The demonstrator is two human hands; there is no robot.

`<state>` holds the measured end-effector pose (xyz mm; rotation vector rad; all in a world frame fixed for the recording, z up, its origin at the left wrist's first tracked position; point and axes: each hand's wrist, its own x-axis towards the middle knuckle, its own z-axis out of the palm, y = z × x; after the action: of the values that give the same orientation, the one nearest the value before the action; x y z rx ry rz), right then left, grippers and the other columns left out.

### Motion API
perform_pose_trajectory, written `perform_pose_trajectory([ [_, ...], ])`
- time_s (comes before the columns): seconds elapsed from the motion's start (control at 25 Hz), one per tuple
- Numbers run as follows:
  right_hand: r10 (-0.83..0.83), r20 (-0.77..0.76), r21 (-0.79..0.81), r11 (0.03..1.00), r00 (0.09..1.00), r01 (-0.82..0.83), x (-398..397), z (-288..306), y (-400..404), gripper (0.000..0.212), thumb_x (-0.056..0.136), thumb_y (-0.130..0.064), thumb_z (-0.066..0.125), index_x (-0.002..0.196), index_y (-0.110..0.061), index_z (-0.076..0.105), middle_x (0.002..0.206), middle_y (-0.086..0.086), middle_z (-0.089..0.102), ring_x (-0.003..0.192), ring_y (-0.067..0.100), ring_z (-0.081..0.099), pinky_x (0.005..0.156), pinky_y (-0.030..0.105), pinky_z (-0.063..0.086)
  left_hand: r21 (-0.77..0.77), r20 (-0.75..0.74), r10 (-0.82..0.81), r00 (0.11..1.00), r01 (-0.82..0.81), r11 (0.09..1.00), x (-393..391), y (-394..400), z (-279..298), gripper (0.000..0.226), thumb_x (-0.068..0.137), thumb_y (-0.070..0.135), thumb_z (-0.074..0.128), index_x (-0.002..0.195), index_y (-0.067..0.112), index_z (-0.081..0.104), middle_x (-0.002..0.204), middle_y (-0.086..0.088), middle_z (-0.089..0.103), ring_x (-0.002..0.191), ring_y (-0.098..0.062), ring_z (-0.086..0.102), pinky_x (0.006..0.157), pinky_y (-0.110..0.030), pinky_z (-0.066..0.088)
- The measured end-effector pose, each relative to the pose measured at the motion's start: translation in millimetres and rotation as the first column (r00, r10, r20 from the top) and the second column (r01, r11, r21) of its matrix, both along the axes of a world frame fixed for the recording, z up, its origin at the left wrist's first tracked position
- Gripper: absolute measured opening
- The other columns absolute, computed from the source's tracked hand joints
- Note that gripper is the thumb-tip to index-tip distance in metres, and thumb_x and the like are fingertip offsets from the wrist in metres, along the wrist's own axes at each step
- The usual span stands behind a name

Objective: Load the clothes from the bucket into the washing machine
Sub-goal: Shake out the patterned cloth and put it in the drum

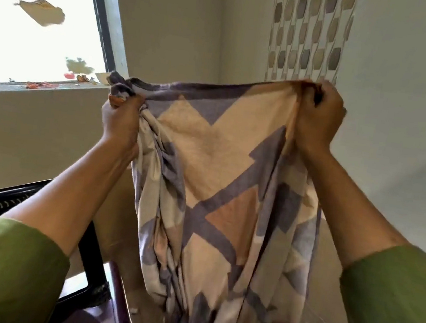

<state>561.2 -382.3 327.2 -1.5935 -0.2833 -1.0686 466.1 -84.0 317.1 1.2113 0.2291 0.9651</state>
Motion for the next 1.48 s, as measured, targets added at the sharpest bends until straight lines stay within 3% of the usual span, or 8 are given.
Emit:
perform_pose_trajectory([
  [0.36, 0.382, -0.474, -0.158, 0.85, 0.793, -0.503, -40, -59, 91, 0.027, 0.089, -0.025, 0.065, 0.066, -0.018, 0.054, 0.072, 0.008, 0.061, 0.07, 0.02, 0.055, 0.066, 0.035, 0.044, -0.02, -0.063, -0.642, 0.764, 0.642, 0.766, -2, -122, -77, 0.026, 0.076, 0.016, 0.072, 0.099, 0.007, 0.065, 0.088, -0.016, 0.072, 0.084, -0.029, 0.07, 0.081, -0.043, 0.058],
  [0.52, 0.651, -0.469, 0.099, 0.711, 0.597, -0.696, -33, -58, 67, 0.01, 0.086, -0.021, 0.068, 0.081, -0.019, 0.059, 0.081, 0.004, 0.066, 0.078, 0.021, 0.062, 0.072, 0.037, 0.051, 0.258, -0.438, -0.386, 0.812, 0.525, 0.811, 0, -107, -59, 0.023, 0.069, 0.001, 0.082, 0.087, 0.009, 0.07, 0.084, -0.01, 0.073, 0.078, -0.024, 0.07, 0.079, -0.04, 0.058],
  [0.68, 0.787, -0.531, 0.148, 0.45, 0.313, -0.881, -35, -91, 42, 0.035, 0.081, -0.035, 0.072, 0.111, -0.029, 0.056, 0.109, 0.005, 0.068, 0.095, 0.023, 0.069, 0.083, 0.038, 0.057, 0.347, -0.395, -0.23, 0.89, 0.376, 0.859, -5, -102, -28, 0.015, 0.069, -0.001, 0.076, 0.081, 0.006, 0.071, 0.071, -0.006, 0.073, 0.064, -0.02, 0.069, 0.071, -0.035, 0.059],
  [0.96, 0.071, -0.789, -0.565, 0.308, 0.611, -0.765, -25, -178, 21, 0.017, 0.086, -0.016, 0.062, 0.099, -0.007, 0.067, 0.1, 0.011, 0.069, 0.092, 0.028, 0.066, 0.08, 0.042, 0.055, 0.322, -0.313, -0.146, 0.938, 0.25, 0.913, -17, -50, 8, 0.019, 0.065, 0.014, 0.078, 0.082, 0.01, 0.07, 0.074, -0.009, 0.075, 0.067, -0.025, 0.073, 0.062, -0.033, 0.059],
  [1.08, -0.078, -0.685, -0.605, 0.615, 0.725, -0.505, -6, -170, -5, 0.014, 0.088, -0.01, 0.055, 0.082, -0.007, 0.067, 0.082, 0.011, 0.069, 0.078, 0.027, 0.066, 0.067, 0.04, 0.054, 0.315, -0.319, -0.093, 0.943, 0.198, 0.928, -26, -24, 2, 0.02, 0.06, 0.02, 0.078, 0.079, 0.014, 0.072, 0.076, -0.01, 0.075, 0.069, -0.027, 0.073, 0.066, -0.038, 0.061],
  [1.24, 0.065, -0.462, -0.012, 0.997, 0.885, -0.079, -4, -101, -2, 0.025, 0.089, -0.015, 0.05, 0.066, -0.018, 0.058, 0.067, 0.0, 0.063, 0.062, 0.015, 0.057, 0.05, 0.027, 0.041, 0.006, -0.038, -0.017, 0.999, 0.017, 1.0, -24, -15, -14, 0.011, 0.073, 0.015, 0.078, 0.082, 0.014, 0.071, 0.082, -0.011, 0.075, 0.075, -0.03, 0.073, 0.076, -0.049, 0.061],
  [1.32, 0.373, -0.393, 0.254, 0.922, 0.84, -0.291, -17, -68, 36, 0.02, 0.089, -0.025, 0.055, 0.076, -0.021, 0.069, 0.076, 0.003, 0.071, 0.072, 0.02, 0.066, 0.063, 0.035, 0.052, -0.062, 0.04, -0.106, 0.994, 0.108, 0.992, -14, -43, -30, 0.011, 0.084, 0.01, 0.072, 0.075, 0.014, 0.068, 0.071, -0.007, 0.072, 0.062, -0.022, 0.069, 0.063, -0.035, 0.061],
  [1.48, 0.576, -0.369, 0.043, 0.795, 0.73, -0.605, -54, -48, 100, 0.025, 0.09, -0.03, 0.063, 0.089, -0.008, 0.074, 0.084, 0.013, 0.074, 0.079, 0.023, 0.068, 0.071, 0.036, 0.053, 0.06, -0.059, -0.492, 0.869, 0.495, 0.867, -2, -103, -53, 0.005, 0.086, 0.006, 0.068, 0.084, 0.003, 0.064, 0.08, -0.017, 0.069, 0.071, -0.026, 0.066, 0.077, -0.038, 0.057],
])
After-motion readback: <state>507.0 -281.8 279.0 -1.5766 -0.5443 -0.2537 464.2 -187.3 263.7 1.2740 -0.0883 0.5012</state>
